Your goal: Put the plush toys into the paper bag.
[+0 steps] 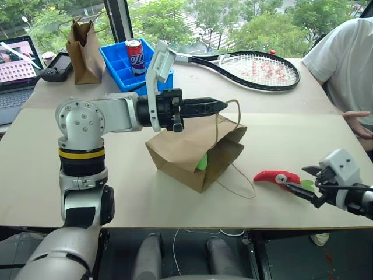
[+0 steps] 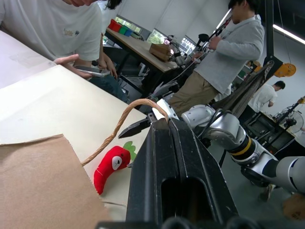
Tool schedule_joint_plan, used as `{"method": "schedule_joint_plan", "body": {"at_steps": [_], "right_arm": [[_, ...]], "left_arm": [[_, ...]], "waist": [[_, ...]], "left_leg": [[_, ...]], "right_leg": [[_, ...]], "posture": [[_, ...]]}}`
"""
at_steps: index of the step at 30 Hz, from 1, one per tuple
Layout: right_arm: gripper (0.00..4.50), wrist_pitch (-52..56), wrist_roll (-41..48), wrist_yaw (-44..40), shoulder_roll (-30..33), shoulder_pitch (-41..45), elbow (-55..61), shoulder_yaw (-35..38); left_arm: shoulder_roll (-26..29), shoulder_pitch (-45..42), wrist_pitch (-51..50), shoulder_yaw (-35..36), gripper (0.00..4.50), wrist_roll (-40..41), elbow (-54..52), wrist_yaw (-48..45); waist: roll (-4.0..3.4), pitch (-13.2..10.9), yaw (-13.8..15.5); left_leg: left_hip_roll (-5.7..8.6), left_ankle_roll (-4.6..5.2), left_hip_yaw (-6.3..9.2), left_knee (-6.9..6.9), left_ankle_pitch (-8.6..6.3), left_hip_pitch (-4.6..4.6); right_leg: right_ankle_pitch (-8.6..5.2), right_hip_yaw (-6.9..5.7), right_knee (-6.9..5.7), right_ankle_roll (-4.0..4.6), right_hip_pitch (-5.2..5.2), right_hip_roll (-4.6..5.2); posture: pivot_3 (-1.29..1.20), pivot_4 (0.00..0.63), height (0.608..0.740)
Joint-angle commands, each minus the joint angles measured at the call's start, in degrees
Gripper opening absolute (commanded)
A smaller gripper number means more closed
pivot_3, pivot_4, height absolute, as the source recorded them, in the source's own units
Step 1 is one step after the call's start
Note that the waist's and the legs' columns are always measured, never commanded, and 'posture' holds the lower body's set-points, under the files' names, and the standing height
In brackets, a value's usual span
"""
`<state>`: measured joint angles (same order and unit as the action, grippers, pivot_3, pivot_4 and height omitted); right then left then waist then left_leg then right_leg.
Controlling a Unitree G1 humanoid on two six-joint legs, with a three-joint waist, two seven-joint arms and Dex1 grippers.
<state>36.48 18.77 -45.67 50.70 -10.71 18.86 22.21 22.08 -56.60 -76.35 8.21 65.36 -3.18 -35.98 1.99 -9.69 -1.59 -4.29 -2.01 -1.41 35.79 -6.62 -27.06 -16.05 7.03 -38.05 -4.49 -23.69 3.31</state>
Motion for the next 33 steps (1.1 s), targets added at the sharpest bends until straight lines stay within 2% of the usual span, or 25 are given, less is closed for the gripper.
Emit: {"method": "schedule_joint_plan", "body": {"at_steps": [1, 8, 11, 12, 16, 18, 23, 28, 33], "right_arm": [[3.6, -4.7, -2.0, 1.1, -1.1, 0.7, -2.5, -0.8], [1.27, -5.5, -2.0, -0.6, 0.2, 1.3, -1.3, -0.4], [0.22, -2.8, 0.0, -3.3, 4.5, 2.4, 3.2, 3.0], [0.02, -2.1, 0.6, -4.0, 5.6, 2.7, 4.3, 3.7], [0.02, 2.6, 3.3, -5.9, 11.6, 7.7, 10.2, 2.9], [0.02, 2.8, 1.9, -5.8, 15.2, 12.2, 13.1, -1.6], [0.02, 2.7, -2.9, -3.3, 17.5, 25.4, 15.6, -15.5], [0.02, 3.0, -7.7, -2.6, 13.6, 35.5, 15.7, -27.5], [0.02, 2.5, -11.4, -1.7, 7.6, 39.0, 14.5, -35.4]], "left_arm": [[0.4, -0.7, 0.8, 0.4, 0.0, 0.9, -2.1, -0.4], [0.4, -0.9, 1.1, 0.4, 0.0, 0.6, -2.0, -0.4], [0.4, -0.9, 1.3, 0.3, 0.0, 0.4, -1.8, -0.4], [0.4, -0.9, 1.4, 0.3, 0.0, 0.3, -1.8, -0.4], [0.4, -0.9, 1.8, 0.2, 0.0, 0.0, -1.5, -0.6], [0.3, -1.0, 2.2, 0.0, 0.0, -0.2, -1.4, -0.8], [-0.2, -1.1, 3.2, -0.5, 0.0, -0.8, -1.1, -1.1], [-0.4, -1.2, 3.2, -0.3, 0.0, -0.6, -1.5, -0.8], [-0.7, -1.3, 3.4, 0.1, 0.0, 0.0, -1.8, 0.1]], "waist": [[-0.01, 0.0, 0.0], [-0.01, 0.0, 0.1], [-0.02, 0.0, 0.1], [-0.02, 0.0, 0.0], [-0.01, 0.0, -0.1], [-0.03, 0.0, -0.2], [0.01, 0.0, -0.7], [0.01, 0.0, -0.5], [0.0, 0.0, -0.5]], "left_leg": [[0.03, 0.0, 0.0, -0.01, 0.0, 0.0], [0.03, 0.0, 0.0, -0.01, 0.0, 0.14], [0.04, 0.0, 0.0, -0.02, 0.0, 0.2], [0.04, 0.0, 0.0, -0.01, 0.0, 0.21], [0.03, 0.0, 0.02, -0.05, -0.01, 0.47], [0.03, 0.0, 0.02, -0.06, -0.01, 0.53], [0.05, -0.01, 0.02, -0.15, -0.02, 0.62], [0.11, -0.01, 0.02, -0.27, -0.02, 0.56], [0.11, -0.01, 0.02, -0.51, -0.01, 0.56]], "right_leg": [[0.0, 0.01, 0.0, 0.0, 0.0, 0.02], [-0.01, 0.0, 0.02, -0.02, 0.16, 0.02], [-0.02, 0.0, 0.04, -0.03, 0.22, 0.03], [-0.02, 0.01, 0.03, -0.03, 0.23, 0.03], [-0.09, -0.02, 0.1, -0.15, 0.5, 0.03], [-0.11, -0.02, 0.1, -0.18, 0.54, 0.03], [-0.14, -0.02, 0.15, -0.2, 0.58, 0.06], [-0.07, -0.01, 0.32, -0.09, 0.52, 0.12], [-0.04, -0.02, 0.4, -0.04, 0.48, 0.12]], "posture": [[0.0, 0.15, 0.74], [0.0, 0.15, 0.74], [0.0, 0.15, 0.74], [0.0, 0.15, 0.74], [0.0, 0.15, 0.74], [0.0, 0.15, 0.74], [0.0, 0.15, 0.74], [0.0, 0.15, 0.74], [0.0, 0.15, 0.74]]}}
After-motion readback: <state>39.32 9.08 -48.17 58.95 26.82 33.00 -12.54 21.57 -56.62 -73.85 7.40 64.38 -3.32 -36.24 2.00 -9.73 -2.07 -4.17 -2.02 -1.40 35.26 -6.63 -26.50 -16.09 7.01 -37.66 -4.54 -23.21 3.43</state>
